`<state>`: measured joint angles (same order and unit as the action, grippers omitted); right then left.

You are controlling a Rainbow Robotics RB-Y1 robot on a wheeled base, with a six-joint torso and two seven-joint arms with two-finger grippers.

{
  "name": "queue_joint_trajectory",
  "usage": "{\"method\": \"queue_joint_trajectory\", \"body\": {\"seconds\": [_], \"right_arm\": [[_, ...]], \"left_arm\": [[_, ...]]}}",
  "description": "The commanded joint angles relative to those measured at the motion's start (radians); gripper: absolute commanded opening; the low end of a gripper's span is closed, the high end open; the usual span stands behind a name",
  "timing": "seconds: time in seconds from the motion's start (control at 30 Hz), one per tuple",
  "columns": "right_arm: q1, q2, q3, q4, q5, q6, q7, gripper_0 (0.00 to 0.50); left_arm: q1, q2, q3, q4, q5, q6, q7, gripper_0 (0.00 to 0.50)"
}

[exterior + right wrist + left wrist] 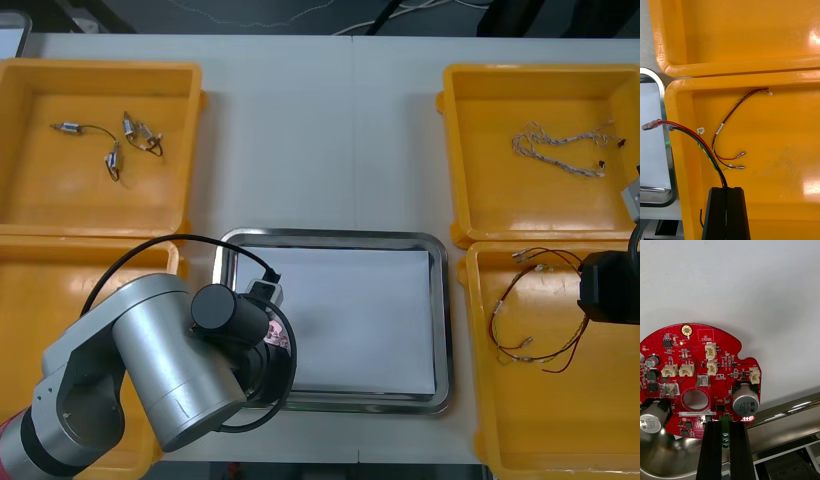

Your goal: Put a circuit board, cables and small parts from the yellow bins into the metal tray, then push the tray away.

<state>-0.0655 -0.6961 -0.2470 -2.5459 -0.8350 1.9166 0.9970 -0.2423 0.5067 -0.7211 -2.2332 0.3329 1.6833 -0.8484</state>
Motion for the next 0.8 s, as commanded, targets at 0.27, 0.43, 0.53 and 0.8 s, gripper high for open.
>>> {"method": "queue_joint_trajectory", "body": {"seconds": [0.27, 0.43, 0.53, 0.8], "right_arm": [[0.012, -0.036, 0.012, -0.027, 0.002, 0.003, -0.035, 0.000], [0.012, -0.036, 0.012, -0.027, 0.002, 0.003, -0.035, 0.000], [0.012, -0.036, 0.012, -0.027, 0.002, 0.003, -0.035, 0.000], [0.012, -0.036, 0.012, -0.027, 0.002, 0.003, -0.035, 0.000]], "left_arm": [[-0.029, -0.017, -0.021, -0.003, -0.011, -0.013, 0.109, 0.006], [-0.029, -0.017, -0.023, -0.003, -0.005, -0.014, 0.114, 0.162], [-0.028, -0.017, -0.023, -0.003, -0.005, -0.017, 0.117, 0.257], [-0.028, -0.022, -0.012, -0.011, -0.006, -0.022, 0.126, 0.454]]}}
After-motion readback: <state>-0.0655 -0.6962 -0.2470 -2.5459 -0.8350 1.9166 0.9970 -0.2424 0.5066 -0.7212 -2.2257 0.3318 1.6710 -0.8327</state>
